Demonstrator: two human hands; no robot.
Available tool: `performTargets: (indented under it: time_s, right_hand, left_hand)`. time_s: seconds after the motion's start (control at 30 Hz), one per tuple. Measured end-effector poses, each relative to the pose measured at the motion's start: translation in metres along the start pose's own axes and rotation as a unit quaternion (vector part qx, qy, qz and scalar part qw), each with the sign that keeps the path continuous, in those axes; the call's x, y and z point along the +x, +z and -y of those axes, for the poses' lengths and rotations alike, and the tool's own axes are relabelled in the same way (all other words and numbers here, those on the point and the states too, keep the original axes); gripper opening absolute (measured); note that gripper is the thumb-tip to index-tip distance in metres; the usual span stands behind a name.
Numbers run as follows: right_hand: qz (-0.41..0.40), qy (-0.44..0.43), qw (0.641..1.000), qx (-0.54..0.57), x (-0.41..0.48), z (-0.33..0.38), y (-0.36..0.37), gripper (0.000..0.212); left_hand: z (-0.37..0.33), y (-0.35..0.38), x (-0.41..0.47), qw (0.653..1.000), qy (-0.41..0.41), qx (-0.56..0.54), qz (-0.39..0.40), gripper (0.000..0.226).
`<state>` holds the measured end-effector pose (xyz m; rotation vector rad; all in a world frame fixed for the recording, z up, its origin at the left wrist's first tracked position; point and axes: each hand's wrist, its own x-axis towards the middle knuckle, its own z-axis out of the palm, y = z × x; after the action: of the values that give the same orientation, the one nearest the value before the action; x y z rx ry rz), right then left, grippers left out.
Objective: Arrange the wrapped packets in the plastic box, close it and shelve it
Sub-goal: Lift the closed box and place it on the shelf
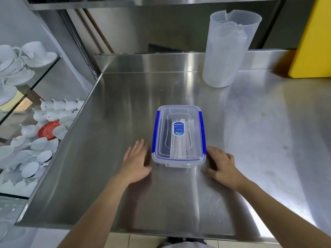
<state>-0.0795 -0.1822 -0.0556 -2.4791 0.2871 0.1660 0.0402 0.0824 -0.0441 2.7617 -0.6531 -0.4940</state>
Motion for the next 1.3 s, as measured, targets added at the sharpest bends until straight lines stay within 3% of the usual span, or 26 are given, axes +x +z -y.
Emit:
performTargets:
  time_s: [0.1, 0.17, 0.33, 0.53, 0.73, 0.87, 1.03, 1.2, 1.3]
  right_hand:
    - [0.013, -0.041, 0.998, -0.044, 0.004, 0.006, 0.014, 0.099]
    - [-0.004, -0.041, 0.999, -0.035, 0.009, 0.018, 0.020, 0.091]
    - [-0.089, -0.037, 0.993, 0.063, 0.020, 0.027, 0.022, 0.059]
    - [-0.075, -0.053, 0.988, 0.126, 0.048, 0.036, 0.005, 0.068]
    - [-0.132, -0.107, 0.977, 0.132, 0.088, 0.078, -0.067, 0.038]
    - [-0.187, -0.154, 0.960, 0.142, 0.124, 0.114, -0.130, 0.044]
    - [-0.206, -0.204, 0.942, 0.169, 0.171, 0.156, -0.207, 0.034]
    - [-0.216, -0.215, 0.932, 0.195, 0.236, 0.179, -0.264, 0.038]
    - [-0.216, -0.229, 0.929, 0.193, 0.275, 0.189, -0.294, 0.066]
  left_hand:
    - [-0.010, 0.019, -0.012, 0.998, 0.033, 0.003, 0.048, 0.103]
    - [-0.022, 0.028, -0.011, 0.998, 0.044, -0.048, 0.015, 0.103]
    - [-0.039, 0.029, -0.003, 0.973, 0.027, -0.189, -0.127, 0.052]
    - [-0.044, 0.001, 0.014, 0.948, 0.002, -0.282, -0.148, 0.040]
    - [-0.066, -0.076, 0.046, 0.930, 0.047, -0.297, -0.214, 0.046]
    - [-0.084, -0.146, 0.072, 0.904, 0.093, -0.331, -0.254, 0.047]
    - [-0.101, -0.228, 0.121, 0.878, 0.130, -0.360, -0.288, 0.049]
    - [-0.116, -0.297, 0.186, 0.862, 0.169, -0.375, -0.296, 0.052]
    - [-0.125, -0.328, 0.225, 0.847, 0.179, -0.397, -0.305, 0.054]
